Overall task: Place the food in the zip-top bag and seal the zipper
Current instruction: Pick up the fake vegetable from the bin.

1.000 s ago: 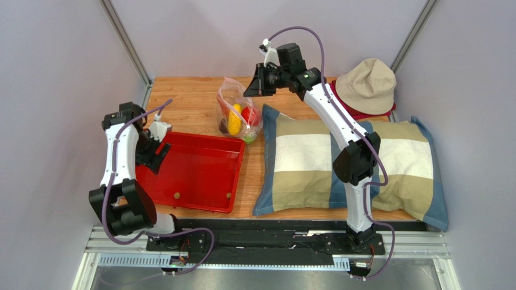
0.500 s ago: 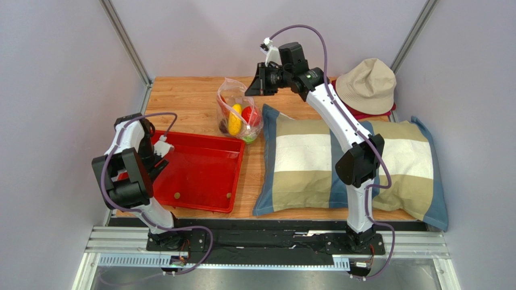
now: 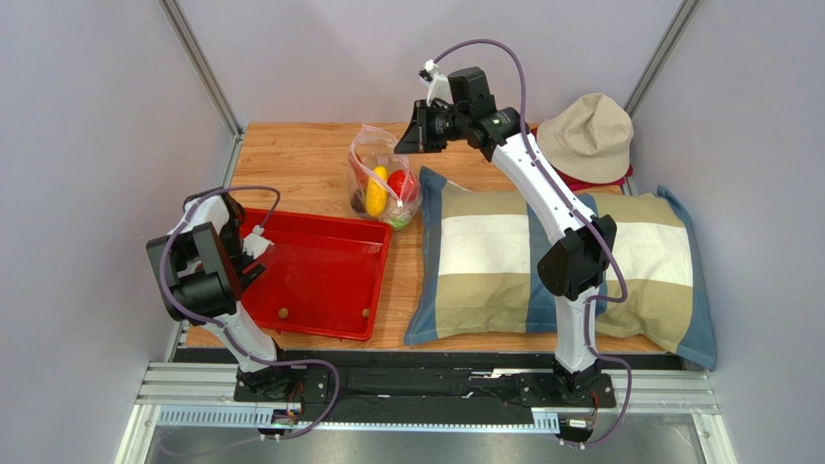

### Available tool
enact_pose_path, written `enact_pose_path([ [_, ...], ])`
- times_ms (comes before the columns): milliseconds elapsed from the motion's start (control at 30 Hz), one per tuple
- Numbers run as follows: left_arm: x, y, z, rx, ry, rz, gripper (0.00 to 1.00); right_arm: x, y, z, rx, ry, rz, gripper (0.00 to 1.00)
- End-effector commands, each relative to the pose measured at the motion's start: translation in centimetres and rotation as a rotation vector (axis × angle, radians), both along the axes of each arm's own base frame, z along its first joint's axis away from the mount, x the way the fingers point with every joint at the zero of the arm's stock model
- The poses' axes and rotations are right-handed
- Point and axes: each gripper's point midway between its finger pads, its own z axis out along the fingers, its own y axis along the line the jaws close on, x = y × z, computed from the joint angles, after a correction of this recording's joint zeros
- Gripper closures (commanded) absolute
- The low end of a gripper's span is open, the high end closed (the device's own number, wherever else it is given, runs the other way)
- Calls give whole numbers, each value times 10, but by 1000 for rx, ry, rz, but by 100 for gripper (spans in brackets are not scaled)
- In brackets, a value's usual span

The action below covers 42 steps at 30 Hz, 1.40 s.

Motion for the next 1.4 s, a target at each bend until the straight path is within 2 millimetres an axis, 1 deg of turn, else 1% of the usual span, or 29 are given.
enact_pose_path([
  [0, 0, 12, -9, 22, 17, -23, 25, -6, -10, 36, 26, -81, -3, 100],
  [33, 1, 16, -10, 37, 16, -24, 25, -6, -11, 37, 25, -86, -3, 100],
  [300, 0, 22, -23, 50, 56, -43, 22, -6, -16, 38, 19, -89, -18, 100],
  [467, -1, 17, -30, 23, 65, -28, 22, -5, -17, 37, 15, -94, -20, 100],
  [533, -2, 12, -32, 0, 65, -20, 22, -6, -17, 37, 14, -90, -20, 100],
  [633, -2, 8, -33, -26, 60, -10, 28, -5, -16, 36, 14, -90, -21, 100],
  [667, -1, 7, -32, -27, 53, -11, 36, -5, -16, 37, 14, -89, -21, 100],
  [733, 0, 4, -31, -45, 48, 2, 44, -4, -16, 37, 16, -89, -22, 100],
  [767, 4, 4, -28, -48, 31, 4, 52, -4, -16, 37, 15, -90, -21, 100],
  [833, 9, -2, -25, -72, 12, 13, 58, -2, -15, 36, 17, -85, -23, 100],
  [867, 13, -3, -22, -72, -5, 10, 65, -2, -15, 37, 18, -87, -23, 100],
  [900, 15, -5, -19, -80, -13, 11, 68, -2, -14, 35, 17, -84, -24, 100],
  [933, 17, -9, -18, -83, -22, 4, 74, -1, -14, 35, 18, -83, -21, 100],
  [1000, 23, -15, -11, -93, -47, -5, 81, -1, -13, 36, 21, -86, -22, 100],
  [1033, 27, -19, -8, -94, -57, -13, 88, 0, -13, 35, 20, -83, -21, 100],
  [1133, 35, -27, 4, -110, -94, -15, 100, 1, -12, 36, 23, -88, -20, 100],
  [1167, 43, -30, 11, -109, -122, -21, 100, 1, -12, 36, 24, -85, -19, 100],
  [1233, 47, -38, 20, -130, -138, -21, 100, 1, -12, 36, 25, -86, -21, 100],
  [1267, 58, -41, 32, -129, -181, -29, 100, 1, -12, 37, 25, -88, -21, 100],
  [1300, 59, -48, 39, -158, -187, -24, 100, 1, -12, 36, 23, -89, -20, 100],
  [1333, 64, -53, 47, -170, -213, -23, 100, 2, -12, 33, 20, -83, -20, 100],
  [1367, 80, -54, 64, -173, -282, -27, 100, 2, -13, 35, 20, -88, -20, 100],
])
